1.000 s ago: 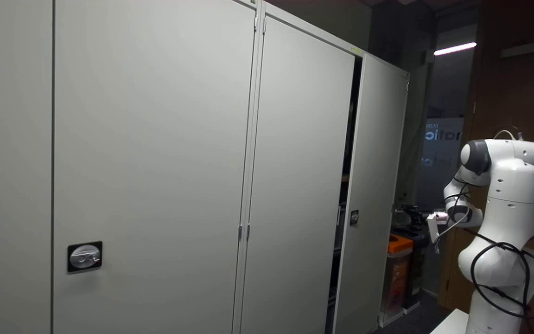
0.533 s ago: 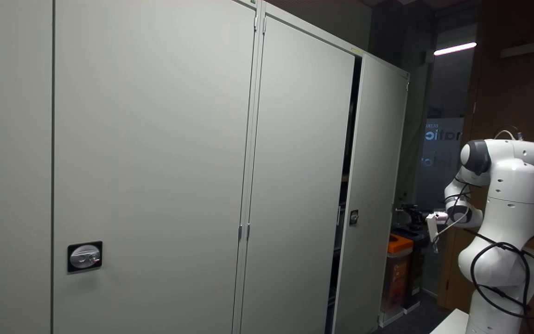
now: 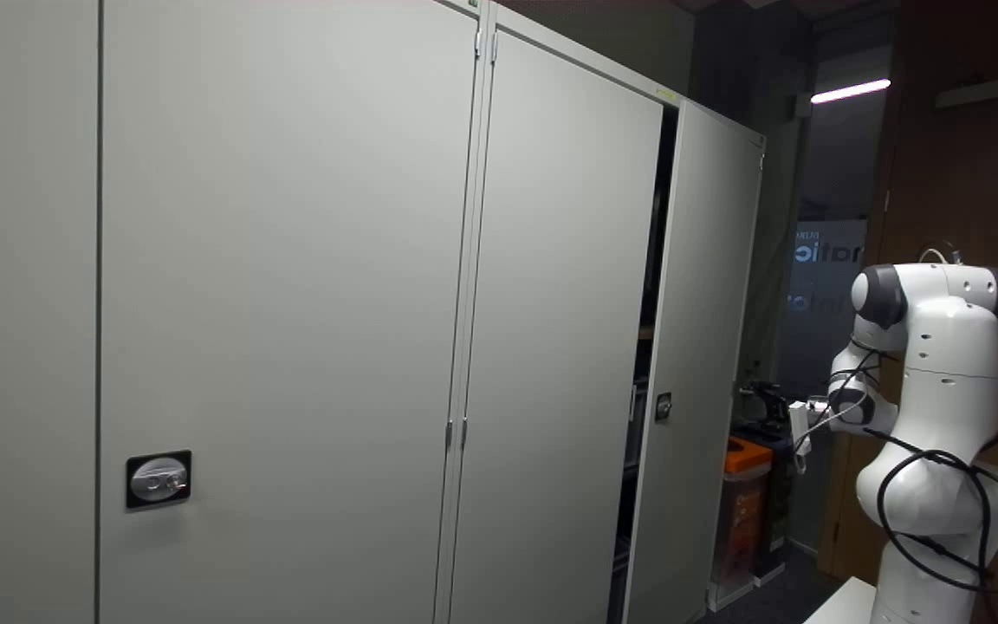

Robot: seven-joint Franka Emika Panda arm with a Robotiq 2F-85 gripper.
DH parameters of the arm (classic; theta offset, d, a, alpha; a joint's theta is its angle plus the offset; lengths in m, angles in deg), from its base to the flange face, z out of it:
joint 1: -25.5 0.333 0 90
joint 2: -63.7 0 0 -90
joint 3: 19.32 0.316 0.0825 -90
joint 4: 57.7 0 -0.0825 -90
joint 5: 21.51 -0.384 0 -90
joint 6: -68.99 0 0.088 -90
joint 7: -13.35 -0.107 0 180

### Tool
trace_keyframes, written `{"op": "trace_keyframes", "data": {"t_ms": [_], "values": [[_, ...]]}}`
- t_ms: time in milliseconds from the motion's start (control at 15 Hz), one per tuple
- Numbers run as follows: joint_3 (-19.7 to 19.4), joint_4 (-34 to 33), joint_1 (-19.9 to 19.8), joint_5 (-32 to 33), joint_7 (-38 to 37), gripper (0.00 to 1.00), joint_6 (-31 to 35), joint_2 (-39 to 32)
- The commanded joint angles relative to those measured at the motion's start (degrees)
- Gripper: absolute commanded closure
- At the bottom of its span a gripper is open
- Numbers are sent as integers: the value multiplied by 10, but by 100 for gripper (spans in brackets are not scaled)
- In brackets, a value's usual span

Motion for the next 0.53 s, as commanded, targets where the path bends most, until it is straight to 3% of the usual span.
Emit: {"op": "trace_keyframes", "data": {"t_ms": [0,467], "values": [[19,1,-6,-54,11,0,1,-14],[48,1,-4,-128,20,0,-31,-42]]}}
